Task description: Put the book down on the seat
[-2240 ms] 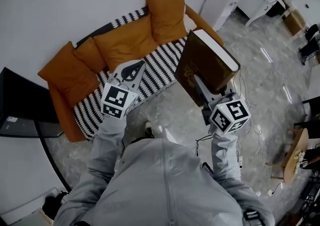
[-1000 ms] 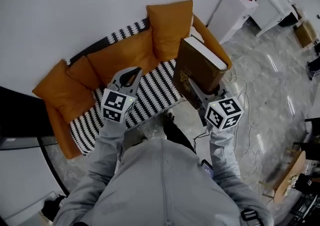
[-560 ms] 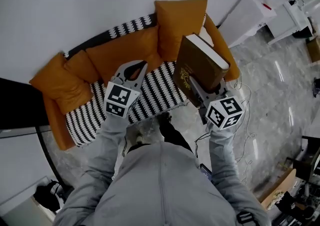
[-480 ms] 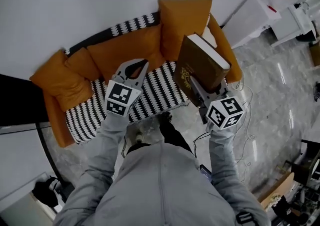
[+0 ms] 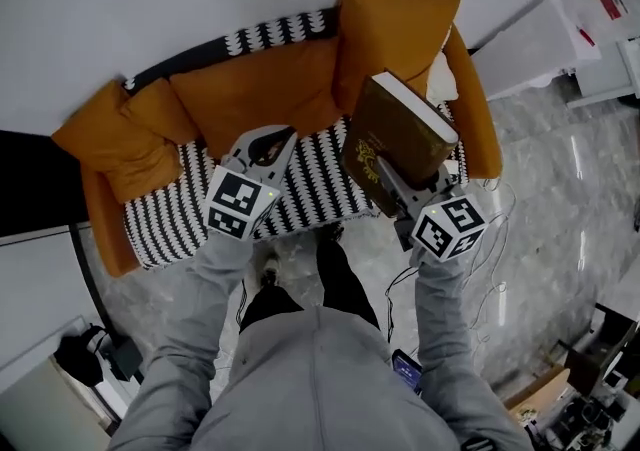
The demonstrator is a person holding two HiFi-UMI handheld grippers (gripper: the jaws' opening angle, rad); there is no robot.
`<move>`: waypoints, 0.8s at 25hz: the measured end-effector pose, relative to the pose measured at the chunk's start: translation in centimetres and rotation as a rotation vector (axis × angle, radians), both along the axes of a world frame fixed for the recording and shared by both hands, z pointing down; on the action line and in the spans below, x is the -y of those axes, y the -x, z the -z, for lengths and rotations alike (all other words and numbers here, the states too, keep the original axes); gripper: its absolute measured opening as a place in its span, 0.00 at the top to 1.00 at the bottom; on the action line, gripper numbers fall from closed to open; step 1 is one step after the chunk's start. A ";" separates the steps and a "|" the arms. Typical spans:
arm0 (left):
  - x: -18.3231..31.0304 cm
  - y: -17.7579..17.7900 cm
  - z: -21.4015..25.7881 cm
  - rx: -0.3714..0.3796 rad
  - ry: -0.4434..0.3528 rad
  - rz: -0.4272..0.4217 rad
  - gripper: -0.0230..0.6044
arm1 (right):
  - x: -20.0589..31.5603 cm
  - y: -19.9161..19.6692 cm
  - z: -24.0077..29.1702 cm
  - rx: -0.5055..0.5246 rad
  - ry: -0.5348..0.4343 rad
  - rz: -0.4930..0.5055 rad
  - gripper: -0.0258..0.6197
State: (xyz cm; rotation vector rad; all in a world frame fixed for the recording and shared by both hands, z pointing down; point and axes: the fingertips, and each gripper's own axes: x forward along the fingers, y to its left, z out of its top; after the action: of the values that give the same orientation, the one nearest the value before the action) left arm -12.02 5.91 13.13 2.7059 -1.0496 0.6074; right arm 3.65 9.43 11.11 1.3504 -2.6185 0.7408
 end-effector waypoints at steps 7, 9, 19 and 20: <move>0.6 -1.2 -6.6 -0.008 0.090 0.037 0.92 | 1.4 -0.3 -6.3 0.068 0.117 -0.028 0.58; 1.1 -1.6 -8.6 -0.003 0.113 0.043 0.92 | 2.1 -0.6 -7.8 0.087 0.139 -0.030 0.58; 2.6 -1.4 -18.8 -0.010 0.235 0.164 0.92 | 4.8 -1.5 -17.0 0.087 0.246 -0.008 0.58; 2.7 -1.5 -19.7 -0.008 0.245 0.175 0.92 | 5.1 -1.6 -18.0 0.085 0.256 -0.004 0.58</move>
State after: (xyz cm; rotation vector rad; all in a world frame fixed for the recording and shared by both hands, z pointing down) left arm -10.49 3.20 32.87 2.3766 -1.1144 0.6468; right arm 5.29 4.33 29.08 1.2777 -2.4752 1.1122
